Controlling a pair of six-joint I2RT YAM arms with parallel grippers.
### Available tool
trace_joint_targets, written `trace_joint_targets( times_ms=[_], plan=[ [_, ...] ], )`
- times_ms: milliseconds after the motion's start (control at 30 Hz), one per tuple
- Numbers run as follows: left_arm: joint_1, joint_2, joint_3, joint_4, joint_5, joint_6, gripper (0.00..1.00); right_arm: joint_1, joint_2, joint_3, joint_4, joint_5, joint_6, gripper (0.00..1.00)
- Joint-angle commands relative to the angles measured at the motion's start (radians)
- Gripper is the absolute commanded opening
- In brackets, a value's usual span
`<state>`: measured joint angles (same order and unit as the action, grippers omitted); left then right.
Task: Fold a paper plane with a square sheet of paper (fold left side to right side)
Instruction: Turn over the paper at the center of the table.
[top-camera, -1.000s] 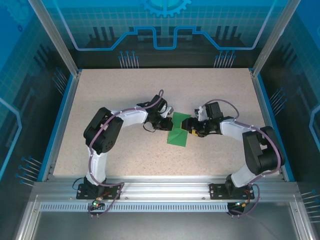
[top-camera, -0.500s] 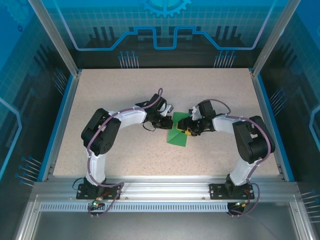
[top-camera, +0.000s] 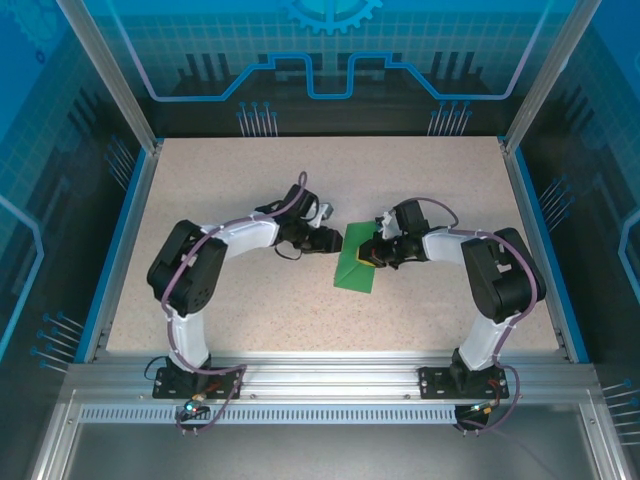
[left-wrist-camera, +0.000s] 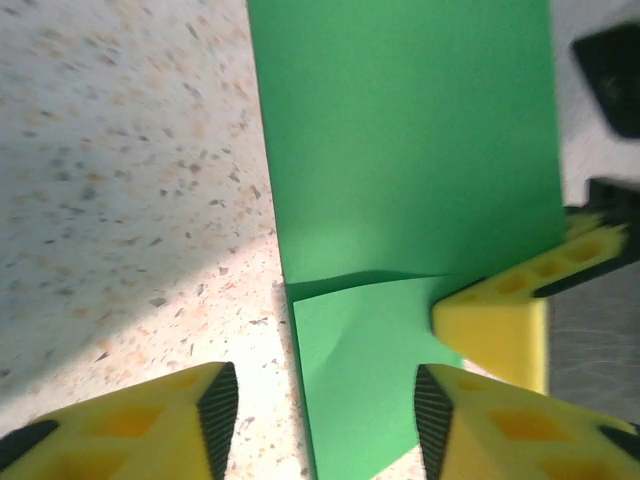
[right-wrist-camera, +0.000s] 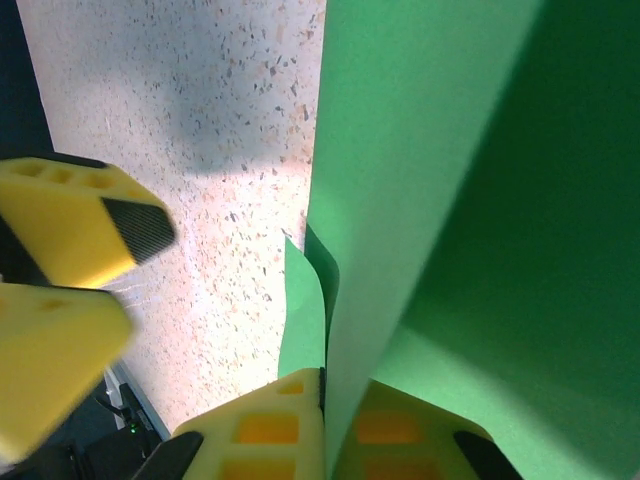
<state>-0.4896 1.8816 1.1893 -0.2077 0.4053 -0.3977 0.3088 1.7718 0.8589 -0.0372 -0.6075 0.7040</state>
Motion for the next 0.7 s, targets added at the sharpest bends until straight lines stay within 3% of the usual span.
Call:
trace_joint_targets(
  times_ms=[0, 400, 667],
  plan=[
    [0.05, -0.101, -0.06, 0.093, 0.068, -0.065, 0.6, -0.008, -0.052, 0.015, 0.008, -0.017, -0.031, 0.04],
    [0.215, -0.371, -0.293, 0.425, 0.199, -0.24, 0.99, -0.109, -0.225, 0.06, 0.005, -0.068, -0.145, 0.04],
    [0.227, -0.443, -0.313, 0.611, 0.302, -0.34, 0.99, -0.203, -0.31, 0.101, 0.114, -0.221, -0.155, 0.04]
  ],
)
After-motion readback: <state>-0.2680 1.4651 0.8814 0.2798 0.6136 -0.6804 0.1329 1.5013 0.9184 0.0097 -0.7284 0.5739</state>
